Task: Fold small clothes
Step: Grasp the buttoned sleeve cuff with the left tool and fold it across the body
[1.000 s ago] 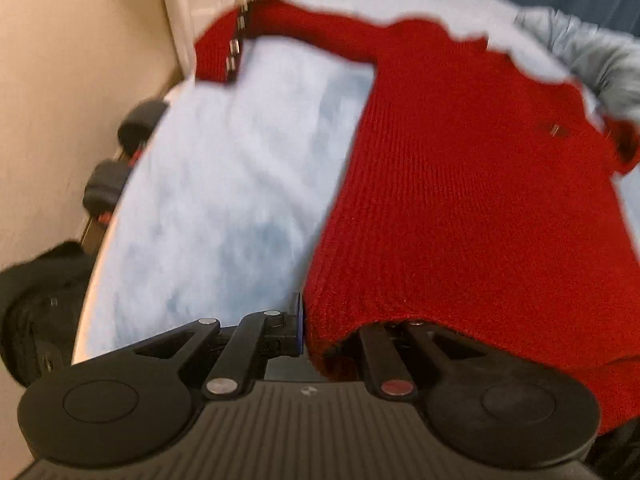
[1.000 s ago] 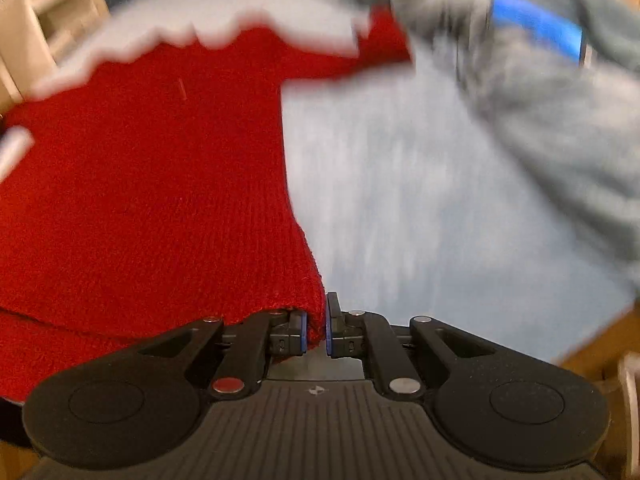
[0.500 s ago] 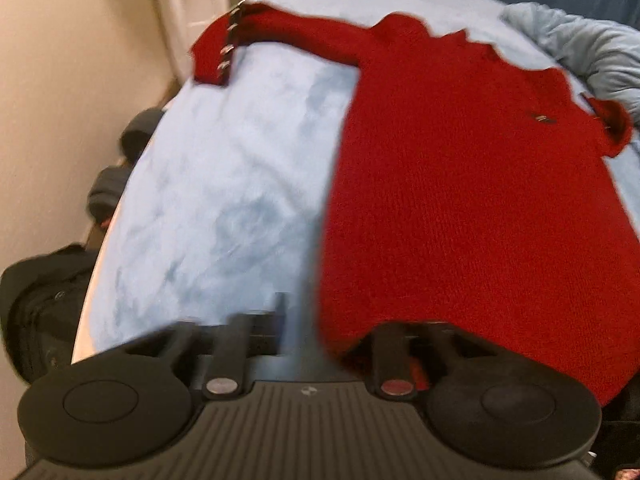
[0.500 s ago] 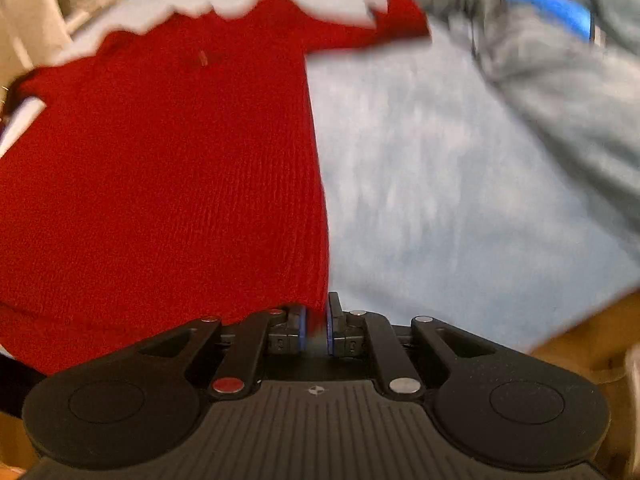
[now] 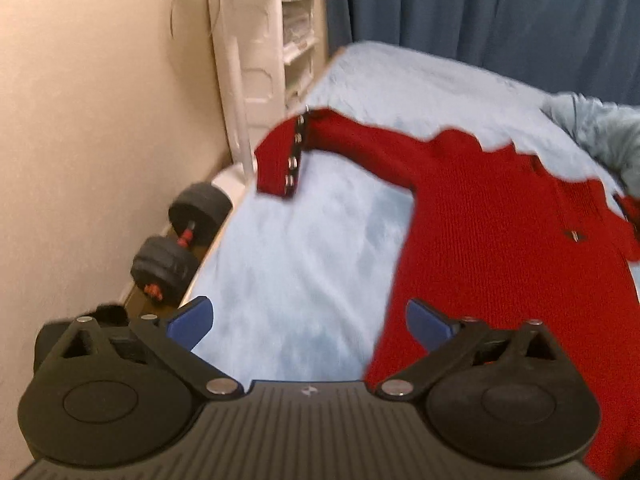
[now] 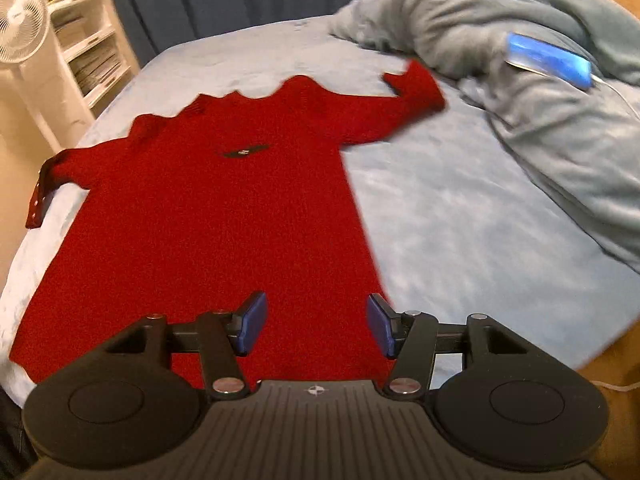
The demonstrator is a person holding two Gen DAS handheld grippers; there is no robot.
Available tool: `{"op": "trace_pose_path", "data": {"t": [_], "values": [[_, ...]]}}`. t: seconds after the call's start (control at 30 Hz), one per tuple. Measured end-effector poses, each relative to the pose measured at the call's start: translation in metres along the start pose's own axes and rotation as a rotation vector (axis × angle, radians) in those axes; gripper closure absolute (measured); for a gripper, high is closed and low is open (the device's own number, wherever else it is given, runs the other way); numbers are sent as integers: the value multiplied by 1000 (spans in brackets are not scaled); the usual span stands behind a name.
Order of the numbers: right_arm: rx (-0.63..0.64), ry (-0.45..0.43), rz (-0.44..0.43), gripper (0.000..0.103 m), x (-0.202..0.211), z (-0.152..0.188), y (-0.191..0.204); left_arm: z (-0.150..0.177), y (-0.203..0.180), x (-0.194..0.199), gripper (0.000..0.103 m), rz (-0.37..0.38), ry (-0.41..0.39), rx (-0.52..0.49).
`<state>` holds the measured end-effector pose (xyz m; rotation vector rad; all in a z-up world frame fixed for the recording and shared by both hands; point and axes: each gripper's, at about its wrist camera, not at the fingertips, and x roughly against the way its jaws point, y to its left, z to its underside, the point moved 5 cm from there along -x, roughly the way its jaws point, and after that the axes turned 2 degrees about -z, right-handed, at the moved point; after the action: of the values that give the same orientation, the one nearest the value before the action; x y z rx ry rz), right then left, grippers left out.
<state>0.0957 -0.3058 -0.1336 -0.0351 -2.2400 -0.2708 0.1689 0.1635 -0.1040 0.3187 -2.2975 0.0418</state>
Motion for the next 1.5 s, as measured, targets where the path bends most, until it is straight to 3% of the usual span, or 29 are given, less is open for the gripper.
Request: {"op": "trace_pose_path", "data": {"t": [0.17,0.37,0.47,0.57,0.63,0.67,0.7,0.73,0.77,0.9,1.0,1.1,1.2,1.3,1.4,1.5], "values": [[26,29,-35,46,-35,-16,30,-48,-5,-55,0,-43,20,-100],[46,66,-5,46,-73,-29,46,-101,2,-147,0,-106,114,-192],[42,112,11,46,-94,-26,51,-116,6,-193,0,-98,188,-173],[59,163,25,46,-110,-19,57,-134,13,-242,0,-108,253,-92],[73,182,39,46,-116,-14,59,-143,17,-268,14,-92,286,-27],[79,190,46,46,-119,-13,58,-146,19,-279,41,-78,317,-1],[83,199,53,46,-122,-12,57,-149,22,-289,60,-71,348,19],[86,206,61,46,-126,-11,56,-152,24,-293,70,-79,349,24],[86,211,69,46,-129,-11,54,-156,28,-293,88,-72,341,29],[64,207,72,46,-133,-13,49,-174,73,-260,95,-13,333,171],[43,184,60,46,-131,-15,47,-211,133,-220,96,-11,310,308],[-3,173,45,46,-128,-14,43,-243,160,-186,96,52,317,379],[-61,178,35,46,-128,-7,36,-258,138,-163,96,109,337,326],[-104,195,27,46,-128,1,26,-267,82,-146,96,229,356,308],[-134,188,33,46,-125,5,12,-280,-10,-129,96,394,367,241],[-178,179,50,46,-122,7,-8,-284,-129,-110,96,573,371,140]]}}
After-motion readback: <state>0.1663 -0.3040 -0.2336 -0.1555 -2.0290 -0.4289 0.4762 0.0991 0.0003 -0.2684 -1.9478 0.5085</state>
